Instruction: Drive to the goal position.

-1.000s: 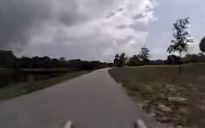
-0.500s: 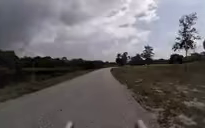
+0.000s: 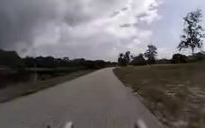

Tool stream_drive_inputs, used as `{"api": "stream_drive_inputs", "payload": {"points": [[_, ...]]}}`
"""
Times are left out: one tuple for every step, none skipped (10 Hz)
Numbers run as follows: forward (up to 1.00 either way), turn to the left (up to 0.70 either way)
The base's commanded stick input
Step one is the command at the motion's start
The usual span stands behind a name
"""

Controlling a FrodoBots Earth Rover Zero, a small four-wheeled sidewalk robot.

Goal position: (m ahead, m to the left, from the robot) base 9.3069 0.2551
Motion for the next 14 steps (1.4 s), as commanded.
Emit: {"api": "stream_drive_inputs", "payload": {"points": [[0.85,0.07],[0.85,0.22],[0.85,0.25],[0.85,0.0],[0.85,0.0],[0.85,0.0],[0.85,0.0],[0.85,0.0],[0.85,0.0],[0.85,0.0],[0.85,0.0],[0.85,0.0],[0.85,0.0],[0.85,0.0]]}}
